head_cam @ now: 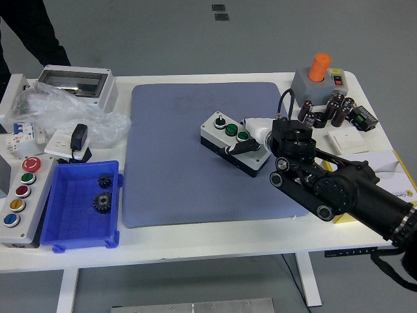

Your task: Pick up the button,place it on the desk,press the button,press the button

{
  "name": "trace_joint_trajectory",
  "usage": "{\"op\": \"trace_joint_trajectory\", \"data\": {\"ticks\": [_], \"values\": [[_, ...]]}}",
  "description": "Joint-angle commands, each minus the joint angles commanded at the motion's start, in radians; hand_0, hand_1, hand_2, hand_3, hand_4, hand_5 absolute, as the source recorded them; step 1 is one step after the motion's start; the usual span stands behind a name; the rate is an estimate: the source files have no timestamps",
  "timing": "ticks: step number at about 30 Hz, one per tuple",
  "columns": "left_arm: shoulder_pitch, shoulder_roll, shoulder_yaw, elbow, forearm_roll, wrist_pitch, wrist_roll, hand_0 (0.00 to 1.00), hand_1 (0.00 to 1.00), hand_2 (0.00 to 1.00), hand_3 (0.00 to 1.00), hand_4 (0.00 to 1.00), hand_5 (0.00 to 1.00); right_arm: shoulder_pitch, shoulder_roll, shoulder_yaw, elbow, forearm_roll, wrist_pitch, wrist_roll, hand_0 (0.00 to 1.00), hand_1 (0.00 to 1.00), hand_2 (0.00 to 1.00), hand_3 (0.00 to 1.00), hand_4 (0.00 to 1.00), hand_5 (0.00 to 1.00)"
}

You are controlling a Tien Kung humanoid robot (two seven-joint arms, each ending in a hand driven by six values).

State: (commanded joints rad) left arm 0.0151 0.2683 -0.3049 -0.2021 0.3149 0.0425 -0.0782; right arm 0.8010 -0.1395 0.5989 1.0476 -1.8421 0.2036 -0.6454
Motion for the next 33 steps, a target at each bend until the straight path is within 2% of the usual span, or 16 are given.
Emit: {"op": "trace_joint_trajectory", "data": {"ticks": [6,7,11,12,18,19,23,24,30,31,33], "values": [[0.002,0.000,0.005,0.000,-0.006,0.001,-0.003,0.583,0.635,0.603,0.609,0.533,0.252,-0.001,0.002,-0.031,0.003,-0.013,-0.067,0.000,0.603,0.728,0.871,0.998,0.998,0.859],[0.002,0.000,0.004,0.000,-0.006,0.001,-0.003,0.583,0.635,0.603,0.609,0.535,0.249,-0.001,0.003,-0.038,0.004,-0.012,-0.073,0.000,0.596,0.702,0.800,0.998,0.998,0.798],[0.001,0.000,0.002,0.000,-0.005,0.001,-0.004,0.583,0.635,0.603,0.609,0.535,0.249,0.001,0.006,-0.062,0.004,-0.011,-0.079,0.000,0.596,0.702,0.800,0.998,0.998,0.798],[0.001,0.000,0.002,0.000,-0.005,0.001,-0.004,0.583,0.635,0.604,0.610,0.534,0.247,0.001,0.008,-0.069,0.004,-0.011,-0.080,0.000,0.559,0.600,0.624,0.801,0.872,0.356],[0.002,-0.001,0.003,0.001,-0.007,0.000,-0.006,0.583,0.635,0.604,0.610,0.534,0.247,0.002,0.012,-0.090,0.010,-0.025,-0.091,0.000,0.559,0.600,0.624,0.801,0.872,0.356],[0.002,-0.001,0.003,0.001,-0.007,0.001,-0.006,0.584,0.635,0.604,0.610,0.535,0.247,0.002,0.013,-0.094,0.011,-0.030,-0.093,0.000,0.349,0.578,0.576,0.666,0.787,0.272],[0.003,-0.002,0.005,0.001,-0.009,0.001,-0.007,0.584,0.635,0.604,0.610,0.535,0.247,0.003,0.012,-0.103,0.017,-0.047,-0.100,0.000,0.349,0.578,0.576,0.666,0.787,0.272],[0.004,-0.002,0.005,0.001,-0.009,0.001,-0.007,0.584,0.635,0.604,0.610,0.535,0.247,0.004,0.012,-0.106,0.019,-0.050,-0.100,0.000,0.327,0.565,0.534,0.578,0.703,0.216],[0.004,0.000,0.004,0.001,-0.010,0.002,-0.009,0.584,0.635,0.604,0.610,0.535,0.247,0.006,0.011,-0.126,0.024,-0.066,-0.101,0.000,0.327,0.565,0.534,0.578,0.703,0.216],[0.004,0.000,0.003,0.001,-0.010,0.002,-0.009,0.584,0.636,0.604,0.611,0.537,0.249,0.006,0.011,-0.129,0.026,-0.069,-0.104,0.000,0.296,0.498,0.482,0.500,0.590,0.160],[0.003,0.000,0.003,0.001,-0.010,0.003,-0.010,0.584,0.636,0.604,0.611,0.537,0.249,0.006,0.010,-0.133,0.030,-0.077,-0.109,0.000,0.296,0.498,0.482,0.500,0.590,0.160]]}}
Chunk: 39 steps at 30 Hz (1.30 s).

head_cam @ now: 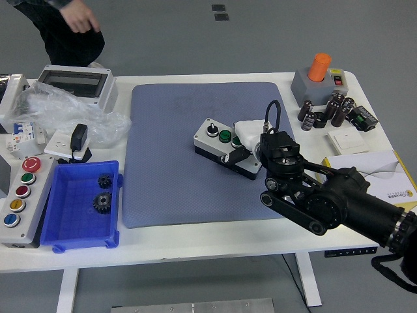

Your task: Pick up the button,place it on the desk,press the button,press the button

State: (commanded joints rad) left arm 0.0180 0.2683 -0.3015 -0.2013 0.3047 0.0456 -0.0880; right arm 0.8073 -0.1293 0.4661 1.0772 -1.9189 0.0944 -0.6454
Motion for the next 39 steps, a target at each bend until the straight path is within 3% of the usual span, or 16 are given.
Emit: {"op": "trace_joint_trajectory", "data": {"ticks": [3,4,8,10,15,16,21,22,27,28,30,33,38,39], "values": [[-0.001,0.000,0.002,0.000,-0.003,0.002,-0.001,0.584,0.636,0.604,0.611,0.537,0.249,0.002,-0.004,-0.008,0.014,-0.014,-0.018,0.000,0.296,0.498,0.482,0.500,0.590,0.160],[-0.001,0.000,0.002,0.000,-0.004,0.002,-0.001,0.584,0.637,0.605,0.612,0.535,0.248,0.002,-0.007,-0.010,0.019,-0.016,-0.022,0.000,0.285,0.465,0.454,0.484,0.581,0.040],[-0.002,0.001,0.005,0.001,-0.009,0.005,-0.003,0.584,0.637,0.605,0.612,0.535,0.248,0.005,-0.020,-0.026,0.045,-0.014,-0.046,0.000,0.285,0.465,0.454,0.484,0.581,0.040],[-0.002,0.001,0.005,0.000,-0.010,0.006,-0.003,0.584,0.637,0.606,0.613,0.533,0.251,0.006,-0.029,-0.039,0.062,-0.014,-0.059,0.000,0.257,0.417,0.404,0.430,0.579,0.002],[-0.004,0.002,0.009,0.001,-0.014,0.008,-0.004,0.584,0.637,0.606,0.613,0.533,0.251,0.021,-0.075,-0.101,0.128,-0.010,-0.115,0.000,0.257,0.417,0.404,0.430,0.579,0.002],[-0.004,0.002,0.010,0.001,-0.015,0.009,-0.004,0.584,0.637,0.606,0.613,0.536,0.262,0.028,-0.088,-0.118,0.145,-0.015,-0.132,0.009,0.221,0.376,0.379,0.406,0.515,0.002],[-0.006,0.004,0.020,0.002,-0.025,0.011,-0.004,0.584,0.637,0.606,0.613,0.536,0.262,0.070,-0.137,-0.200,0.200,-0.028,-0.214,0.096,0.221,0.376,0.379,0.406,0.515,0.002],[-0.007,0.005,0.021,0.002,-0.026,0.011,-0.004,0.584,0.638,0.606,0.613,0.538,0.270,0.080,-0.144,-0.219,0.207,-0.027,-0.232,0.118,0.196,0.386,0.387,0.427,0.466,0.002],[-0.010,0.005,0.019,0.001,-0.024,0.012,-0.004,0.584,0.638,0.606,0.613,0.538,0.270,0.134,-0.166,-0.320,0.216,-0.017,-0.318,0.226,0.196,0.386,0.387,0.427,0.466,0.002],[-0.011,0.005,0.019,0.001,-0.024,0.012,-0.005,0.584,0.638,0.607,0.613,0.539,0.274,0.142,-0.169,-0.338,0.218,-0.015,-0.330,0.245,0.201,0.392,0.406,0.451,0.412,0.002],[-0.010,0.006,0.021,0.001,-0.025,0.012,-0.004,0.584,0.638,0.607,0.613,0.539,0.274,0.166,-0.177,-0.383,0.217,-0.010,-0.356,0.294,0.201,0.392,0.406,0.451,0.412,0.002],[-0.010,0.006,0.022,0.001,-0.026,0.012,-0.004,0.584,0.638,0.607,0.613,0.543,0.280,0.189,-0.185,-0.430,0.212,0.000,-0.366,0.339,0.191,0.398,0.417,0.458,0.392,0.002],[-0.011,0.007,0.019,0.001,-0.023,0.012,-0.005,0.584,0.638,0.607,0.613,0.543,0.280,0.210,-0.189,-0.438,0.180,0.014,-0.328,0.386,0.191,0.398,0.417,0.458,0.392,0.002],[-0.011,0.007,0.019,0.001,-0.022,0.012,-0.005,0.583,0.638,0.608,0.613,0.544,0.292,0.212,-0.188,-0.438,0.171,0.017,-0.325,0.393,0.207,0.430,0.432,0.472,0.355,0.002]]}}
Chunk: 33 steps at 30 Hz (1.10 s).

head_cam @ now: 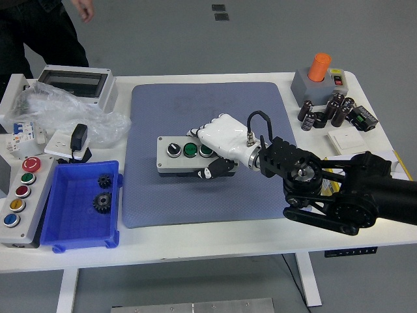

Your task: Pick up the button,place it on the desk,press the button,press the button

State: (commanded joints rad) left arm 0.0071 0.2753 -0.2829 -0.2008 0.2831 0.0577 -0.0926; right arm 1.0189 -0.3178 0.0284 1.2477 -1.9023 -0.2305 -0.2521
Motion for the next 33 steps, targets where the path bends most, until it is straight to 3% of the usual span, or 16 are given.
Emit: {"op": "trace_joint_trajectory", "data": {"ticks": [18,33], "values": [[-0.003,0.002,0.003,0.000,-0.001,0.000,-0.001,0.583,0.638,0.608,0.612,0.545,0.310,-0.017,0.015,0.041,-0.070,0.033,0.070,0.051,0.206,0.459,0.443,0.487,0.357,0.002],[-0.002,0.003,0.009,0.001,-0.011,-0.004,-0.006,0.582,0.638,0.608,0.611,0.547,0.310,-0.027,0.023,0.030,-0.089,0.040,0.074,0.035,0.217,0.504,0.472,0.520,0.409,0.002]]}}
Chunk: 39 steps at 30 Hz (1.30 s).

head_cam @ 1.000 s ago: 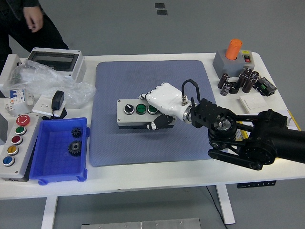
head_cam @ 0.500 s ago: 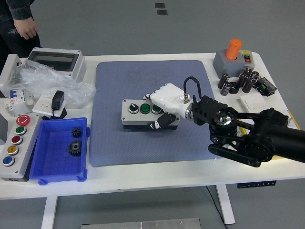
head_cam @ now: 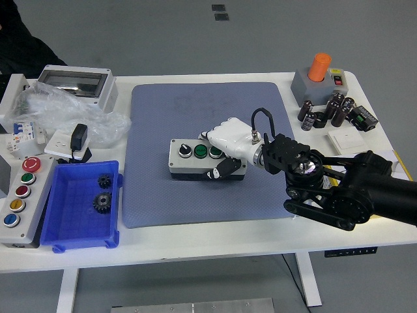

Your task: Pick up the button,place it on the desk,press the button,press the button

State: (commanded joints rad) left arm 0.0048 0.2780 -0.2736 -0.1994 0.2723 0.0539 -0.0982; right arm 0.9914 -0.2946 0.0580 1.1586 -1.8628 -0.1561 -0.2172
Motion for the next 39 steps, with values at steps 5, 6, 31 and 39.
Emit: {"op": "trace_joint_trajectory", "data": {"ticks": [5,6,31,39], "values": [[0.000,0.000,-0.001,0.000,0.001,-0.001,0.000,0.582,0.638,0.608,0.611,0.548,0.307,0.001,0.000,-0.007,0.000,0.002,0.008,-0.006,0.206,0.573,0.627,0.670,0.595,0.034],[0.000,0.000,-0.001,0.000,0.001,-0.001,0.000,0.582,0.638,0.608,0.611,0.548,0.307,0.001,0.000,-0.008,0.000,0.001,0.010,-0.006,0.206,0.573,0.627,0.670,0.595,0.034],[0.001,0.000,0.003,0.001,-0.003,-0.004,-0.002,0.583,0.637,0.607,0.610,0.544,0.296,-0.001,-0.001,-0.034,0.002,0.031,-0.017,-0.031,0.724,0.705,0.740,0.759,0.926,0.345],[0.001,0.001,0.003,0.001,-0.002,-0.007,-0.002,0.583,0.637,0.607,0.610,0.543,0.293,0.002,-0.001,-0.048,0.004,0.050,-0.036,-0.035,0.733,0.709,0.745,0.778,0.928,0.387]]}}
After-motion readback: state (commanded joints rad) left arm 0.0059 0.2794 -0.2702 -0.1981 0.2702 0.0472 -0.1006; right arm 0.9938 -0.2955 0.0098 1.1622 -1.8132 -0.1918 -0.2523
